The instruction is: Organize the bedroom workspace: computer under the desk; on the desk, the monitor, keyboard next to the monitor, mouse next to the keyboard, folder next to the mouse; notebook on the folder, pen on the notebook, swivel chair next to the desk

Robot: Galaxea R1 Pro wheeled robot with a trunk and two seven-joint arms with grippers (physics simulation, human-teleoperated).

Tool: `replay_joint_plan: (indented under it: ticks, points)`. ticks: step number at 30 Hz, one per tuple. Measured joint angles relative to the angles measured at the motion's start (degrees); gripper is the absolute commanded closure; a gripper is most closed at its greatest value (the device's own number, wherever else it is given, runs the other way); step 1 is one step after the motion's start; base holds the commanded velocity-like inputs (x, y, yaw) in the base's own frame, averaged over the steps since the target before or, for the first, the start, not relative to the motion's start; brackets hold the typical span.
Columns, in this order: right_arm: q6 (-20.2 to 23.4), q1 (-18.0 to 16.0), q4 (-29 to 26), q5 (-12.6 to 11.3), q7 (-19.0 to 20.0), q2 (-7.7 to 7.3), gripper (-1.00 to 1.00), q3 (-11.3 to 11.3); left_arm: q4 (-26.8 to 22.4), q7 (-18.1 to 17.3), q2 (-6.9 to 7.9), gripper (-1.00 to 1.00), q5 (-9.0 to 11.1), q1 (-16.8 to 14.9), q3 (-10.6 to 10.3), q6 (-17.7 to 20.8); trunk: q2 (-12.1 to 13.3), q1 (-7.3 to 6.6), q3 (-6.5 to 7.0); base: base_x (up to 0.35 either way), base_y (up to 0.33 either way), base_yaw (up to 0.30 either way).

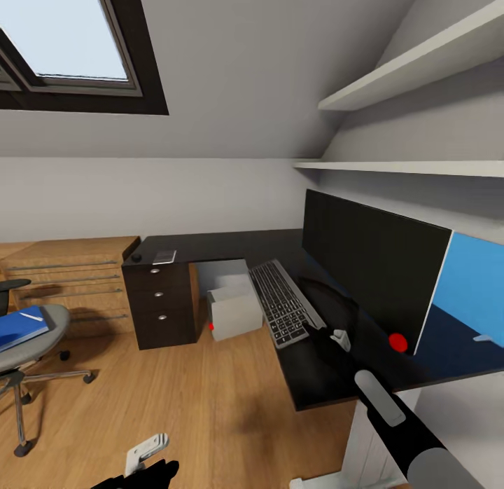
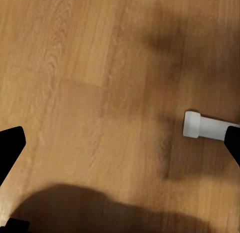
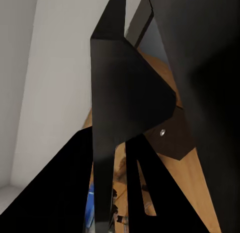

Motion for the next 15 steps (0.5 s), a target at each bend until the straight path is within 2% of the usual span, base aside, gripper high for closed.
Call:
replay_joint_plan:
  ticks: [6,9,10,15]
  points:
    - [-0.1,0.0,0.4,0.0,0.0,0.02,1.0,0.0,0.0,0.0,0.04,-1.0,-0.1,0.0,0.1,-0.2,0.0,0.0,0.0,-0.001,-0.154,0.0]
    - [-0.2,0.0,0.5,0.0,-0.1,0.05,1.0,-0.1,0.0,0.0,0.04,-1.0,-0.1,0.0,0.1,-0.7,0.0,0.0,0.0,0.0,-0.04,0.0]
    - [0.1,0.0,1.0,-0.1,-0.2,0.1,1.0,-1.9,0.0,0.0,0.03,-1.0,-0.1,0.0,0.1,-0.8,0.0,0.0,0.0,0.0,-0.004,0.0]
    - [0.6,0.0,1.5,-1.3,-0.4,0.22,1.0,-6.4,0.0,0.0,-0.01,-1.0,-0.1,0.0,0.0,-0.8,0.0,0.0,0.0,0.0,-0.001,0.0]
